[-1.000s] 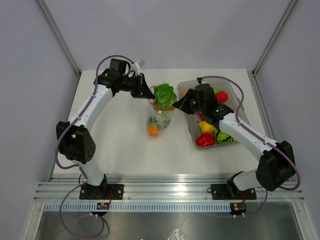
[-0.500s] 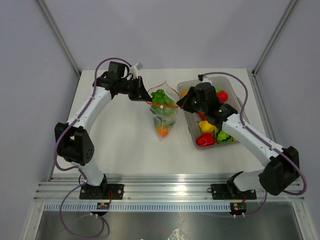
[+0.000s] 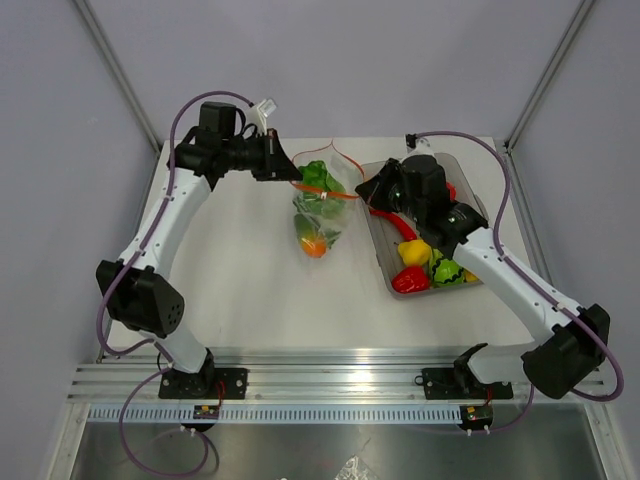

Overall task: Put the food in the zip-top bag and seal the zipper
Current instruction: Adjust the zipper food storage bag at the center of the board.

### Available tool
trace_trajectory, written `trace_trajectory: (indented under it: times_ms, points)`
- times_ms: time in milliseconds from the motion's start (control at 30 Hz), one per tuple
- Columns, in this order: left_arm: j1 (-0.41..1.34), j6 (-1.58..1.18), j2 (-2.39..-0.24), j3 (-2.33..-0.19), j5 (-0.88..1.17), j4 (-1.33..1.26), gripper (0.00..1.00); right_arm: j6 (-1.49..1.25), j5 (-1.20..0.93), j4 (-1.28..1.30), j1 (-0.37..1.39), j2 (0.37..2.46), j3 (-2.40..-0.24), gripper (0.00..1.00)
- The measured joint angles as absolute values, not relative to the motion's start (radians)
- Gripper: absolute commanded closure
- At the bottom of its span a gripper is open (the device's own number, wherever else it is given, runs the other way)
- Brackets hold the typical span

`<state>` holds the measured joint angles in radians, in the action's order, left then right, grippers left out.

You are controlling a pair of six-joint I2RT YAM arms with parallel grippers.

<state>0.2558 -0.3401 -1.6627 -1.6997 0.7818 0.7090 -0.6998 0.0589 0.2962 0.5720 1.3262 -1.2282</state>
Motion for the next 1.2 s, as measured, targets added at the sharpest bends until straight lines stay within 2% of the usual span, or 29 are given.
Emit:
trace_trajectory:
  times_ms: [100, 200, 367, 467, 667, 833, 1067, 1200]
  points:
    - [0.255, -0.333, -1.644, -1.726, 0.782, 0.68, 1.0, -0.702, 0.058, 0.25, 0.572, 1.312, -1.239, 1.0]
    - [0.255, -0.325, -1.611, -1.604, 0.783, 0.617, 1.0, -0.717, 0.032, 0.176, 0.573, 1.333, -1.2, 1.0]
    - [0.255, -0.324, -1.734, -1.445, 0.779, 0.622, 1.0, -0.738, -0.015, 0.166, 0.582, 1.52, -1.147, 1.0]
    - [0.255, -0.324, -1.76, -1.476, 0.765, 0.695, 1.0, -0.734, -0.01, 0.229, 0.588, 1.52, -1.145, 1.0]
    - [0.255, -0.311, -1.686, -1.736, 0.746, 0.718, 1.0, -0.702, 0.041, 0.242, 0.59, 1.353, -1.253, 1.0]
    - [0.255, -0.311, -1.578, -1.658, 0.762, 0.653, 1.0, -0.713, 0.04, 0.168, 0.593, 1.297, -1.224, 1.0]
    - [0.255, -0.306, -1.773, -1.564, 0.744, 0.704, 1.0, -0.739, 0.004, 0.215, 0.595, 1.487, -1.134, 1.0]
    - [0.255, -0.306, -1.761, -1.636, 0.73, 0.771, 1.0, -0.736, 0.012, 0.256, 0.597, 1.44, -1.155, 1.0]
